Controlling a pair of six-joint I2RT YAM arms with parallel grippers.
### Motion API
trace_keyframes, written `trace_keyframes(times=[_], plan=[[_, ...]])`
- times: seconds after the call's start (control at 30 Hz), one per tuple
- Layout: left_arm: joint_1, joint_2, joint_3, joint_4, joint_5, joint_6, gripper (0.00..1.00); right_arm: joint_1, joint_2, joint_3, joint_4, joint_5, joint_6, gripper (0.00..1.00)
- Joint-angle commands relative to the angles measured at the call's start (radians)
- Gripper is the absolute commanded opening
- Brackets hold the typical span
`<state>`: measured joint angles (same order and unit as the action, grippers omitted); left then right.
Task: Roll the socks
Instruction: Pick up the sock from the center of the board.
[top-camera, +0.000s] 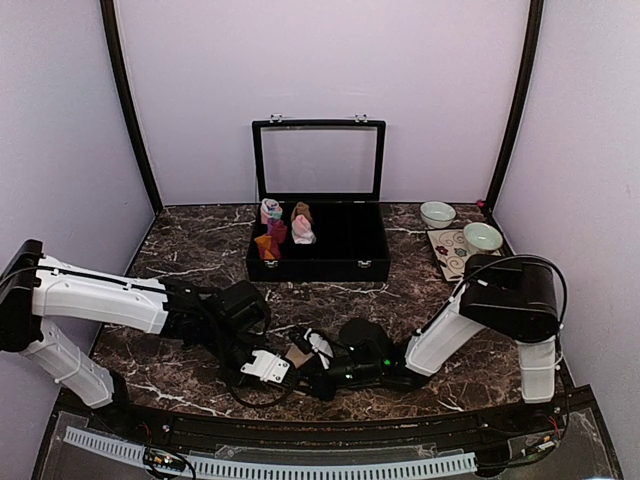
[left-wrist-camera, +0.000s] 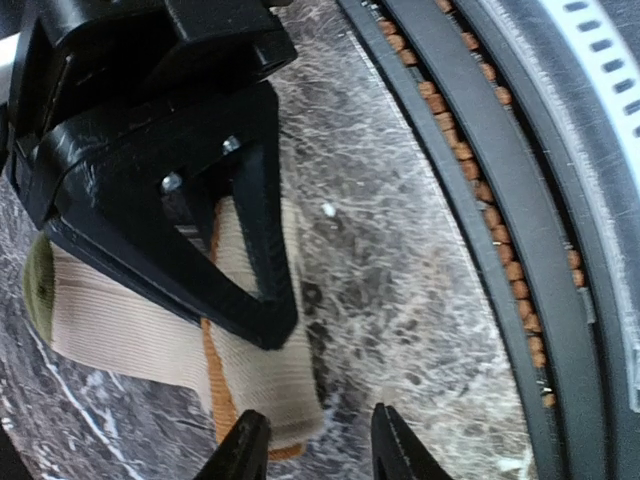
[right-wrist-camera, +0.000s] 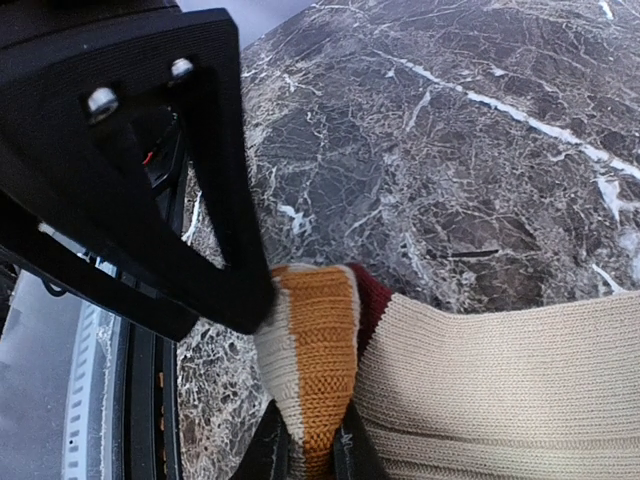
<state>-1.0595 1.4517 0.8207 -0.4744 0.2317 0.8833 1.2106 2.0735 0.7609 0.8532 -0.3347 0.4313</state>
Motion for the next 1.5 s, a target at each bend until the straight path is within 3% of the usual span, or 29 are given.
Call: trace_keyframes(times=[0.0, 0.23, 0.53, 0.63, 0.77, 0.87, 0.97, 1.0, 1.03, 1.07, 1.33, 1.4, 1.47], plan=[[-0.030, 0.015, -0.026, 0.096, -0.129, 0.035, 0.38, -0.008, 0.132, -0.084, -0.383, -0.037, 0.049, 0.03], [-0.071, 0.127, 0.003, 0.153, -0.260, -0.005, 0.37, -0.024, 0.143, -0.075, -0.368, -0.090, 0.080, 0.03], [-0.099, 0.161, -0.070, 0.322, -0.428, 0.024, 0.39, -0.037, 0.135, -0.048, -0.374, -0.135, 0.111, 0.03], [-0.101, 0.164, -0.096, 0.370, -0.434, 0.049, 0.29, -0.041, 0.129, -0.040, -0.371, -0.148, 0.131, 0.03], [-0.103, 0.170, -0.135, 0.422, -0.476, 0.072, 0.00, -0.046, 0.106, -0.034, -0.364, -0.167, 0.167, 0.03], [-0.101, 0.144, -0.163, 0.433, -0.489, 0.093, 0.00, -0.054, 0.061, -0.019, -0.401, -0.153, 0.183, 0.06], [-0.063, 0.085, -0.115, 0.304, -0.429, 0.061, 0.00, -0.070, -0.017, -0.013, -0.443, -0.090, 0.185, 0.20], [-0.035, 0.063, -0.084, 0.239, -0.398, 0.036, 0.00, -0.076, -0.053, -0.014, -0.456, -0.058, 0.176, 0.35], [0.000, 0.041, -0.044, 0.161, -0.358, 0.011, 0.00, -0.078, -0.090, -0.011, -0.479, -0.006, 0.156, 0.89], [0.041, 0.015, -0.001, 0.085, -0.300, -0.010, 0.00, -0.080, -0.128, -0.003, -0.512, 0.042, 0.138, 0.98], [0.342, -0.156, 0.241, -0.268, -0.032, -0.016, 0.00, -0.081, -0.405, 0.161, -0.829, 0.489, -0.050, 0.99], [0.395, -0.156, 0.329, -0.337, 0.027, -0.027, 0.00, -0.080, -0.486, 0.216, -0.862, 0.596, -0.116, 0.99], [0.476, -0.149, 0.432, -0.420, 0.116, -0.050, 0.00, -0.077, -0.561, 0.253, -0.826, 0.609, -0.208, 0.99]])
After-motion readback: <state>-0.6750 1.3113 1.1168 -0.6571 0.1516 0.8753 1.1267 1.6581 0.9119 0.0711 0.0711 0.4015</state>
